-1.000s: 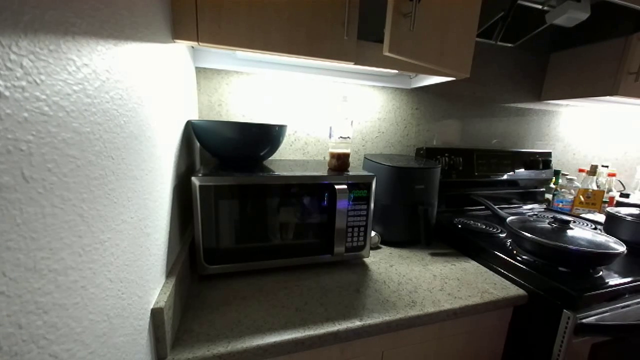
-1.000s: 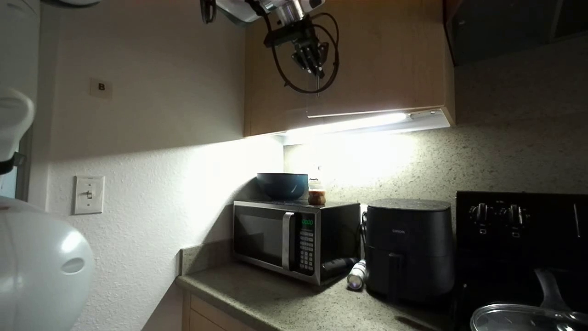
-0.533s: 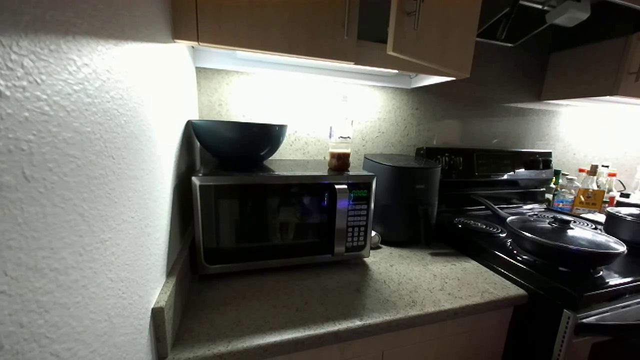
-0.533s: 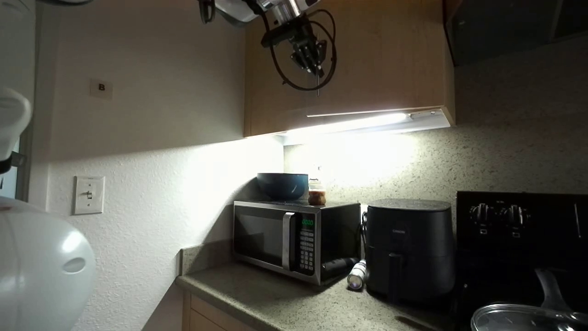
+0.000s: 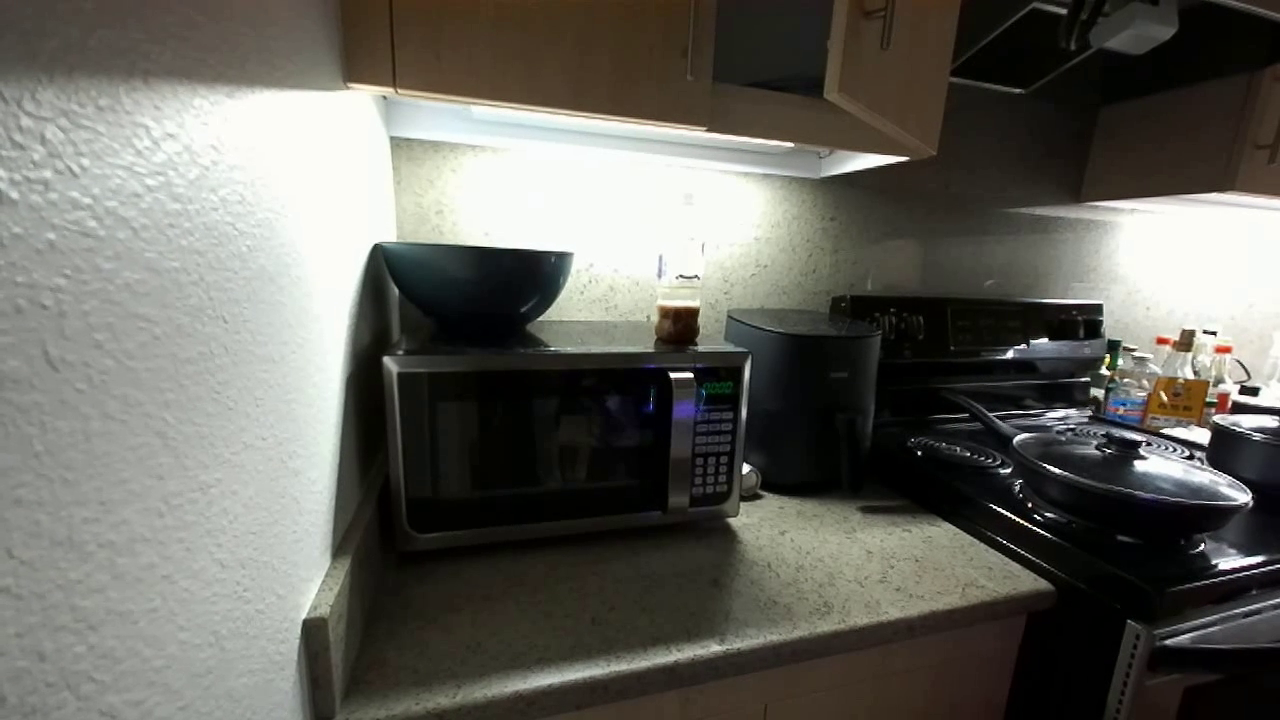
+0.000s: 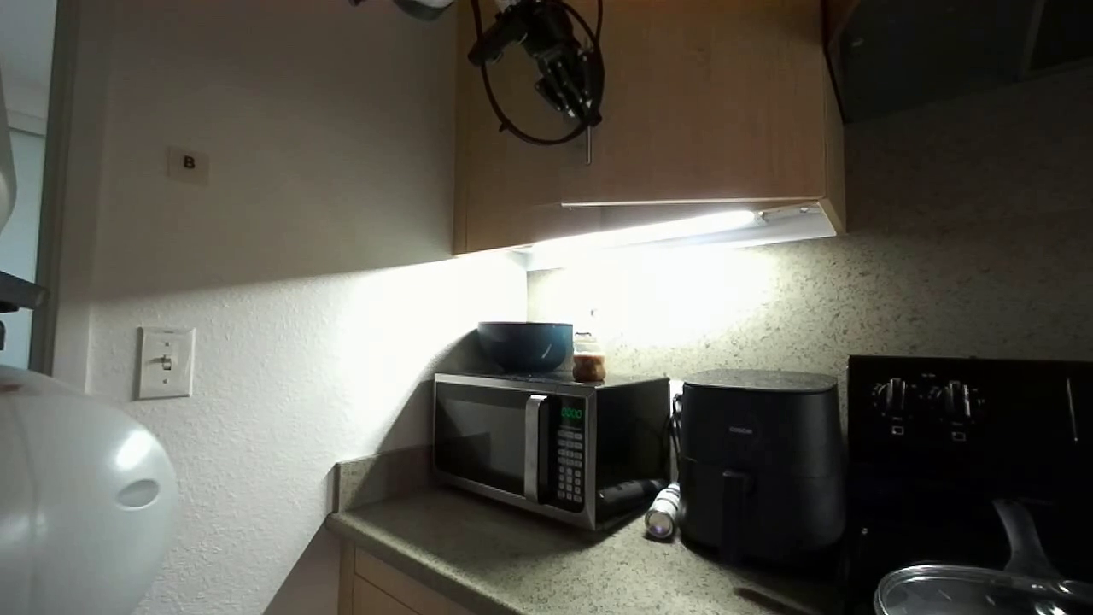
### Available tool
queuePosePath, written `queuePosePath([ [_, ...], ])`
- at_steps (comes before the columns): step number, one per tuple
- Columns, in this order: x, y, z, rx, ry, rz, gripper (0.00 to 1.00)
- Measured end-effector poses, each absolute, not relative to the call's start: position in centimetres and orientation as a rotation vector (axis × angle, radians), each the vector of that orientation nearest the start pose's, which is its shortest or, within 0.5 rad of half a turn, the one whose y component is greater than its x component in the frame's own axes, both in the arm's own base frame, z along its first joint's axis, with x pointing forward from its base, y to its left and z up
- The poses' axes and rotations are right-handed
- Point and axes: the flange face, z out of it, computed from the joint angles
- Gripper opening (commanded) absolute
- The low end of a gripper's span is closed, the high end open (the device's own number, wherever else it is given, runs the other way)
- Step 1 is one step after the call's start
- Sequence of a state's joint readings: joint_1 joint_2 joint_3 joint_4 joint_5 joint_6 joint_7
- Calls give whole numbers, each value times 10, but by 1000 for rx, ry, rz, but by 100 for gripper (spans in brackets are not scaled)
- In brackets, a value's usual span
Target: Open the right door of the cabinet
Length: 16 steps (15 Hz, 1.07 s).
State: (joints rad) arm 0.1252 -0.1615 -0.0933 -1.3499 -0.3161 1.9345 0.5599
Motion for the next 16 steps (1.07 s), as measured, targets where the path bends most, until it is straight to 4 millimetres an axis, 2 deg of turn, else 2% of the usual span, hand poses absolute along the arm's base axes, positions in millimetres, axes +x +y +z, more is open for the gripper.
queuePosePath([
  [2, 498, -11, 861, -2857, 777, -1260, 16],
  [3, 498, -10, 861, -2857, 776, -1261, 6],
  [9, 494, -11, 862, -2877, 801, -1257, 6],
  [15, 457, -14, 865, -2882, 1040, -1212, 6],
  [16, 451, -15, 865, -2864, 1087, -1195, 16],
])
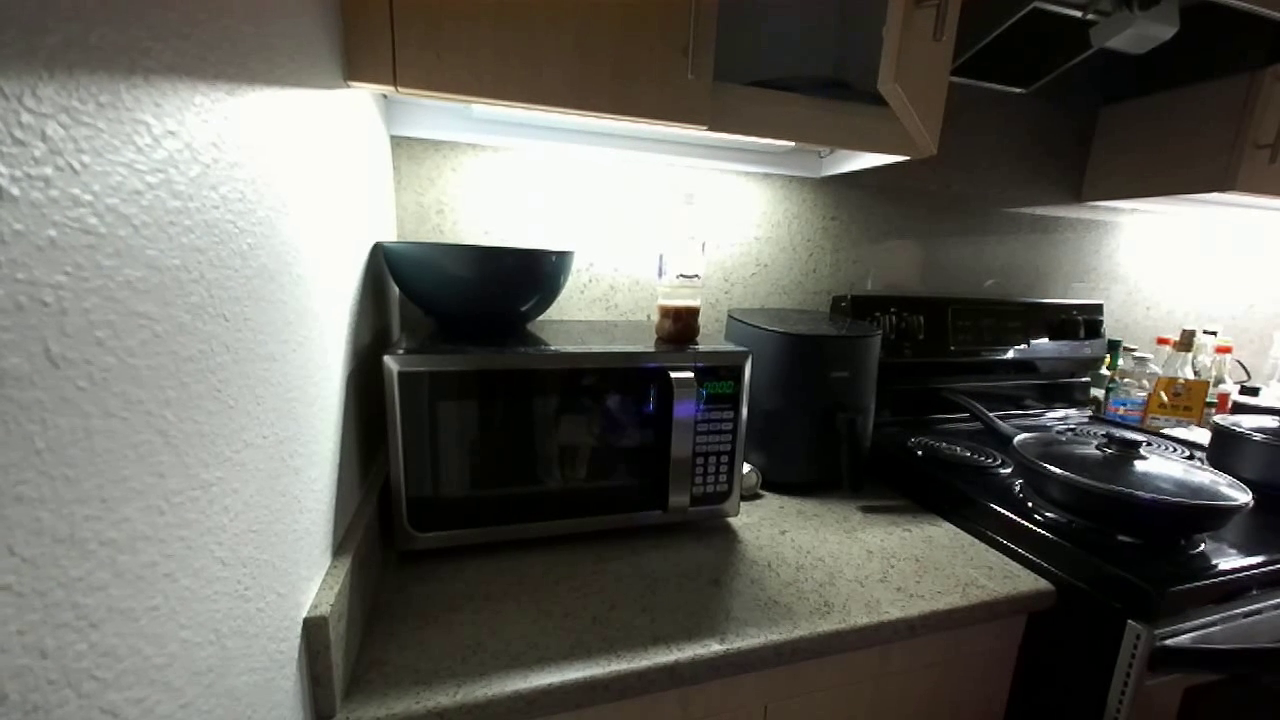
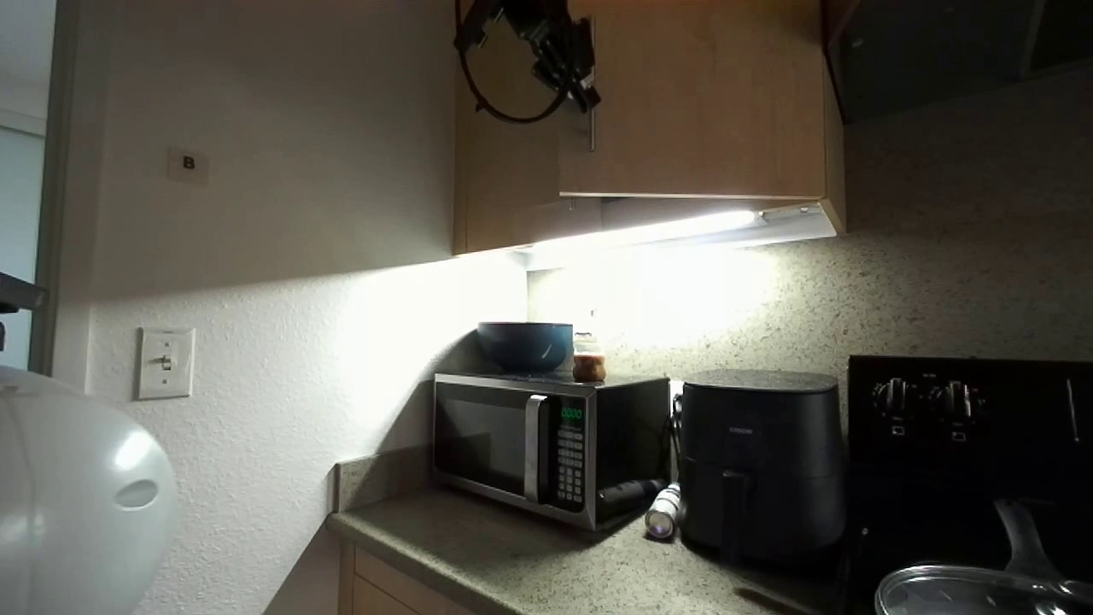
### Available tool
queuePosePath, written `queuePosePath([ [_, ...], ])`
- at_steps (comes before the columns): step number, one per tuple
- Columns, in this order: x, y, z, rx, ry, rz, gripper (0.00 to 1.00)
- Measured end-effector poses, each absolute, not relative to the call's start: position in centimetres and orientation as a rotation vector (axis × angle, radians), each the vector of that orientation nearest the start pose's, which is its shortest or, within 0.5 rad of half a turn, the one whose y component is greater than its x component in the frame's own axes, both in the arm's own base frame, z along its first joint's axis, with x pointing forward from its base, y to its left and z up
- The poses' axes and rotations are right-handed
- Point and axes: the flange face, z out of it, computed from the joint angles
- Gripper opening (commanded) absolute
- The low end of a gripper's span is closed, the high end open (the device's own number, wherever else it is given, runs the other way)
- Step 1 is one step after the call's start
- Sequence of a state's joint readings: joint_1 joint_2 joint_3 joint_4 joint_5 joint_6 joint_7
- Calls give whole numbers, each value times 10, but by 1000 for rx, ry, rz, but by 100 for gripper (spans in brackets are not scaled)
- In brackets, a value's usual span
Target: Open the right door of the cabinet
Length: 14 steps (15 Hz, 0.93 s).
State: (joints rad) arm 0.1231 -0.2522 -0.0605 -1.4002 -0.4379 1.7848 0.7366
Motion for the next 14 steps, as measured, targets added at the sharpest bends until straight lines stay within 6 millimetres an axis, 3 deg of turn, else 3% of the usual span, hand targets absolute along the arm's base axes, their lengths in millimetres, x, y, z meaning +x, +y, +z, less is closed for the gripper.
queuePosePath([
  [5, 451, -12, 865, -2862, 1084, -1193, 16],
  [6, 451, -12, 865, -2862, 1084, -1194, 6],
  [10, 450, -13, 865, -2870, 1090, -1193, 6],
  [14, 434, -15, 867, -2895, 1173, -1156, 6],
])
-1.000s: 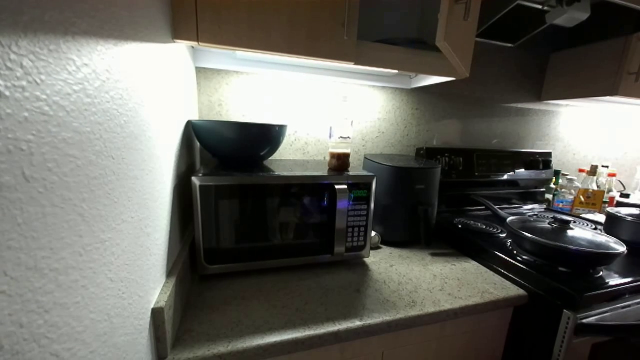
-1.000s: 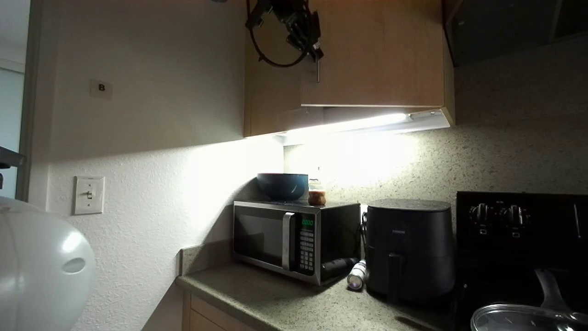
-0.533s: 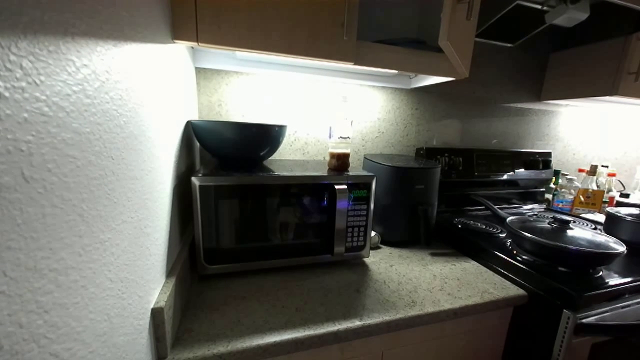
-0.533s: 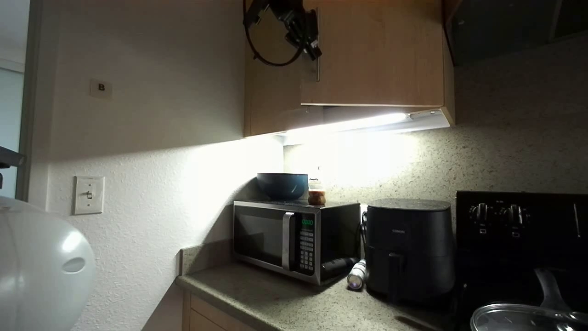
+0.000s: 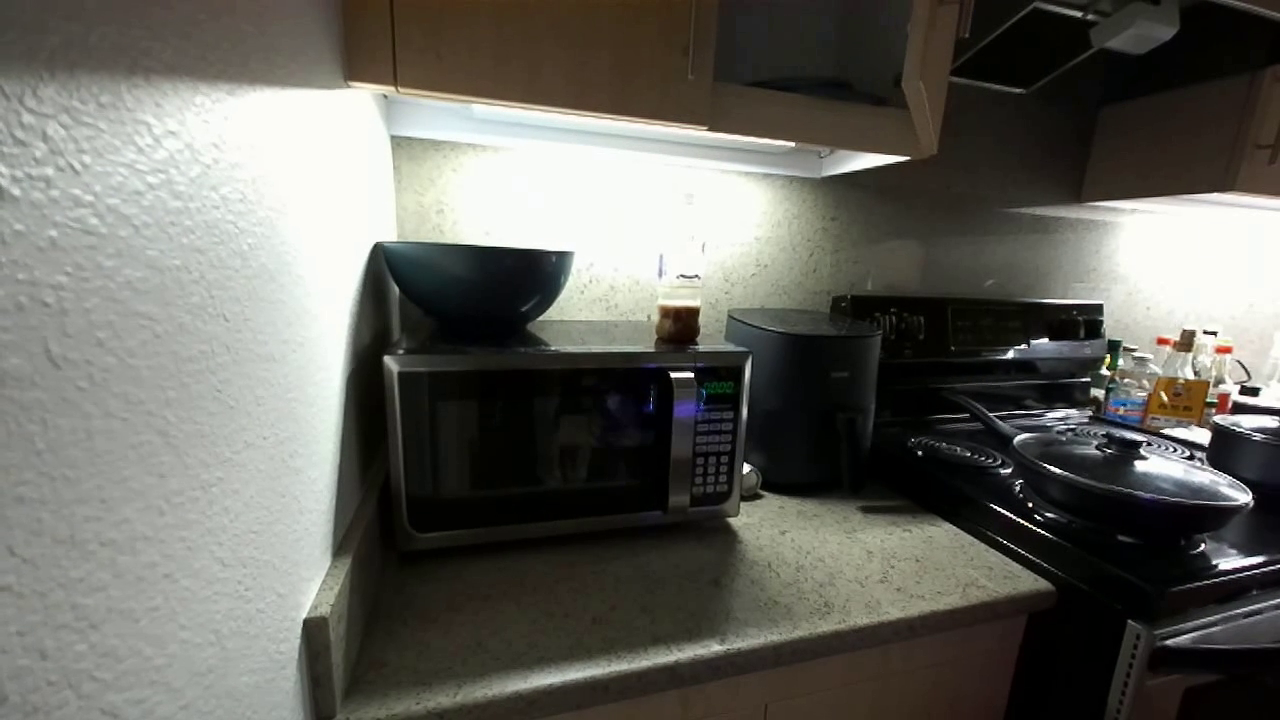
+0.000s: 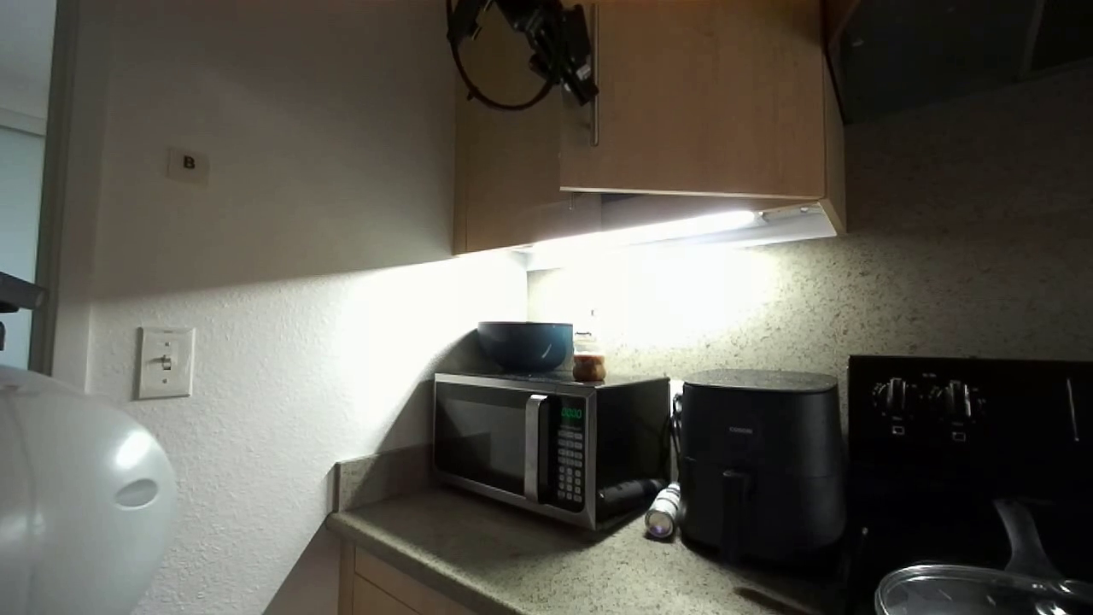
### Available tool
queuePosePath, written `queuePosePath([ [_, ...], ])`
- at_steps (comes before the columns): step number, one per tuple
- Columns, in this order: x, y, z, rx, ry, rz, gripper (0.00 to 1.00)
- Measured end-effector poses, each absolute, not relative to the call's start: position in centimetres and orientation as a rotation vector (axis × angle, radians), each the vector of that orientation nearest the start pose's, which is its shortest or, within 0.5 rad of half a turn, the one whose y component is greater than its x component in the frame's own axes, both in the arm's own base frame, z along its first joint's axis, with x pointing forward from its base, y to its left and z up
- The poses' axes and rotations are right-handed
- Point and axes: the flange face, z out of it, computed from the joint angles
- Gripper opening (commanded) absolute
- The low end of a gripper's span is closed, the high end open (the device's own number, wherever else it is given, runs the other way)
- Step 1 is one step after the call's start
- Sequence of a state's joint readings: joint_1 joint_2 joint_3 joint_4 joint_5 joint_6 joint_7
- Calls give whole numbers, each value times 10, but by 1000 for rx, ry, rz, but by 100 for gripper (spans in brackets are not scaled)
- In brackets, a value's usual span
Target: Open the right door of the cabinet
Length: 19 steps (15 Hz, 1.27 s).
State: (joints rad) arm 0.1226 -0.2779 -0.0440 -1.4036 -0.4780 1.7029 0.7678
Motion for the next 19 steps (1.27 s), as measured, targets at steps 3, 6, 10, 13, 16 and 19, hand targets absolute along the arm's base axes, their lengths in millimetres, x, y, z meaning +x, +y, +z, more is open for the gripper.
queuePosePath([
  [3, 404, -27, 862, -2914, 1396, -1027, 6],
  [6, 372, -42, 860, -2880, 1625, -919, 41],
  [10, 348, -45, 866, -2812, 1759, -921, 61],
  [13, 342, -41, 871, -2804, 1757, -946, 54],
  [16, 342, -39, 871, -2805, 1754, -949, 67],
  [19, 341, -40, 871, -2803, 1757, -949, 67],
])
